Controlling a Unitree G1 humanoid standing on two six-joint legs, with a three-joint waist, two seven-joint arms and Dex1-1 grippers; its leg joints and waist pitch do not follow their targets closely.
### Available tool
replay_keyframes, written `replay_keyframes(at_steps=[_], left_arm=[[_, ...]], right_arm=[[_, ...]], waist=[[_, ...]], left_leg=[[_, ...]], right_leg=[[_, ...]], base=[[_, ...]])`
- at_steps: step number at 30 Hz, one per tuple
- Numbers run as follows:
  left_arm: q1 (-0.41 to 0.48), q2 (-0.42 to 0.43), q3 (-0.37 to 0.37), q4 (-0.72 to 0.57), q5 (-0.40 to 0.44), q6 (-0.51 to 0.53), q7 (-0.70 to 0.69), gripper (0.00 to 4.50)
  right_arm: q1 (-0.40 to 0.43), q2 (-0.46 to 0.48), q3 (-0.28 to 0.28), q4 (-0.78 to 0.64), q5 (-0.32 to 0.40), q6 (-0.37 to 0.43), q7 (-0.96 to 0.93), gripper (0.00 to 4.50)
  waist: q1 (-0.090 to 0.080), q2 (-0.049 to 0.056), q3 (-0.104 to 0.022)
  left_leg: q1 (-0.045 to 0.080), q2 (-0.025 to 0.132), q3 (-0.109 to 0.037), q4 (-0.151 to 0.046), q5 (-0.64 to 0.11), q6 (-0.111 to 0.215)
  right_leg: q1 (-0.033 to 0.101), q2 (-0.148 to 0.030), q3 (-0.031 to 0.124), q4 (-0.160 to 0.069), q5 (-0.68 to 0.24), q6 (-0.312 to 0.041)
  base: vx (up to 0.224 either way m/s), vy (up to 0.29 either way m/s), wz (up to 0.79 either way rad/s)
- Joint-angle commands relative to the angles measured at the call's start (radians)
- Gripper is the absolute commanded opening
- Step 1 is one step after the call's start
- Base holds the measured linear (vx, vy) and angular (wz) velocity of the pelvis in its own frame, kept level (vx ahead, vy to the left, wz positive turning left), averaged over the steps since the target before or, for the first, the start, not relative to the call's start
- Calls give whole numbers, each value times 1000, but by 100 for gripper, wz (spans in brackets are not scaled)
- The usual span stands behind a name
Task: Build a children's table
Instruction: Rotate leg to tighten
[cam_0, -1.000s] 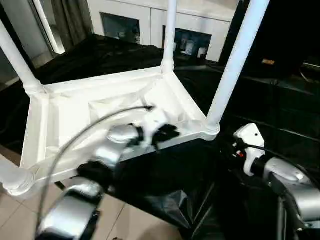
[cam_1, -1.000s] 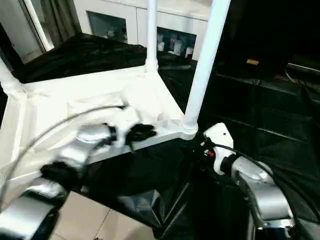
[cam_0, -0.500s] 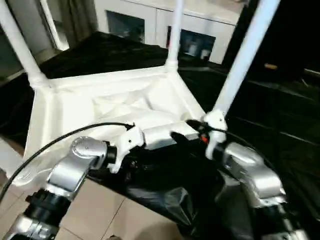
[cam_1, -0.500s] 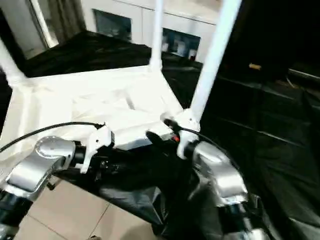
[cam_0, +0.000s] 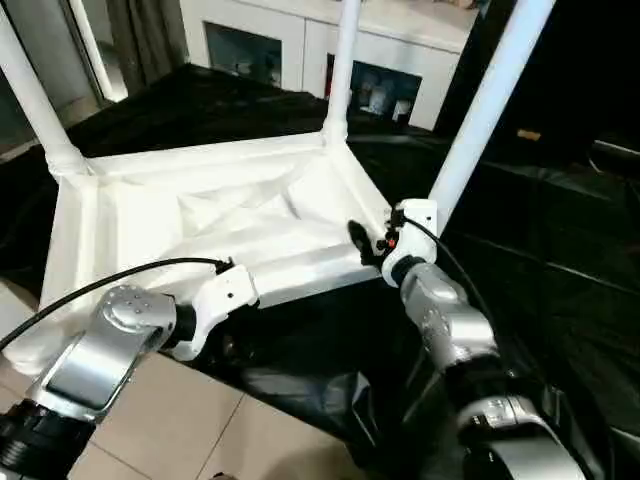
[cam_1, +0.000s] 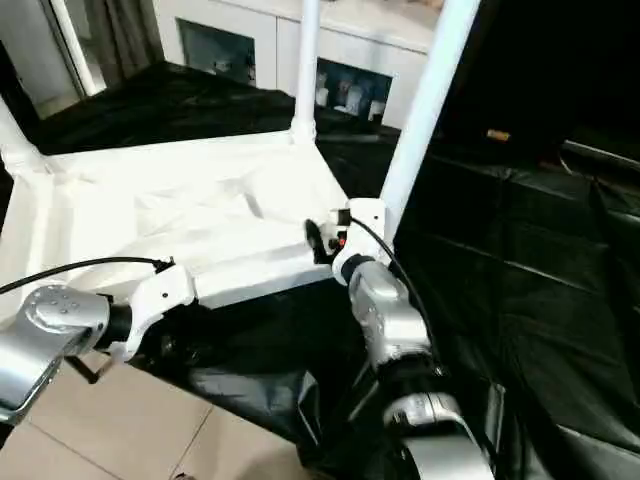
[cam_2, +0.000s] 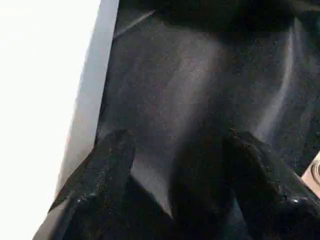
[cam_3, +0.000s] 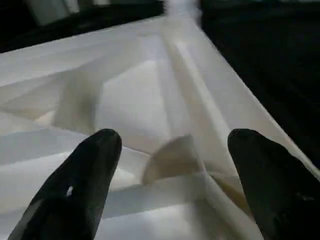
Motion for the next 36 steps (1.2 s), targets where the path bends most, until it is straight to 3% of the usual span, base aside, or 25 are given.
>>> replay_keyframes(at_steps=[1, 6, 9, 14, 18, 21, 23, 27, 32, 36], left_arm=[[6, 7, 3, -28, 11, 12, 15, 351], [6, 16, -7, -14, 39, 12, 67, 385], [8, 24, -9, -9, 52, 8, 80, 402], [16, 34, -4, 13, 67, -29, 106, 443], [11, 16, 2, 32, 58, -70, 124, 447], [0, -7, 3, 62, 54, -141, 143, 447], [-5, -13, 1, 73, 56, -167, 150, 447], [-30, -17, -18, 142, 107, -268, 209, 447], [-31, -14, 4, 159, 109, -309, 226, 447], [-1, -5, 52, 116, 35, -307, 168, 447]], right_arm=[[-31, -16, -68, 60, 20, -44, -70, 380], [-113, -39, -157, 192, 53, -120, -153, 380], [-131, -58, -172, 232, 56, -150, -171, 380], [-181, -145, -213, 338, 55, -210, -212, 380], [-196, -185, -234, 371, 54, -235, -223, 380], [-201, -217, -252, 398, 60, -259, -237, 380], [-200, -224, -255, 402, 62, -266, -243, 380], [-172, -252, -268, 400, 49, -288, -267, 380], [-147, -265, -273, 388, 44, -297, -264, 380], [-130, -274, -273, 381, 43, -297, -256, 380]], waist=[[-5, 17, -70], [2, 13, -72], [7, 12, -72], [24, 8, -69], [24, 8, -69], [24, 10, -70], [24, 7, -71], [23, 8, -73], [23, 9, -74], [23, 12, -75]], left_leg=[[8, 6, 12, -65, -30, -15], [9, 4, 14, -64, -40, -8], [7, 5, 15, -63, -47, -5], [13, 5, 21, -60, -94, -12], [2, 4, 16, -61, -105, -20], [-1, 2, 15, -58, -111, -23], [-2, 1, 15, -57, -113, -20], [-5, 1, 13, -55, -98, -15], [-4, 3, 13, -54, -97, -11], [-4, 2, 13, -53, -99, -14]], right_leg=[[55, -49, 43, -45, 87, -206], [53, -49, 43, -43, 83, -204], [54, -49, 42, -43, 68, -197], [43, -46, 43, -49, 2, -181], [49, -48, 42, -50, -27, -169], [50, -50, 41, -51, -48, -164], [50, -48, 41, -53, -50, -163], [52, -45, 39, -49, -23, -162], [51, -46, 38, -46, -11, -169], [51, -46, 38, -44, -1, -179]], base=[[0, 0, 0], [0, 0, 0], [0, 0, 0], [0, 0, 0], [0, 0, 0], [0, 0, 0], [0, 0, 0], [0, 0, 0], [0, 0, 0], [0, 0, 0]])
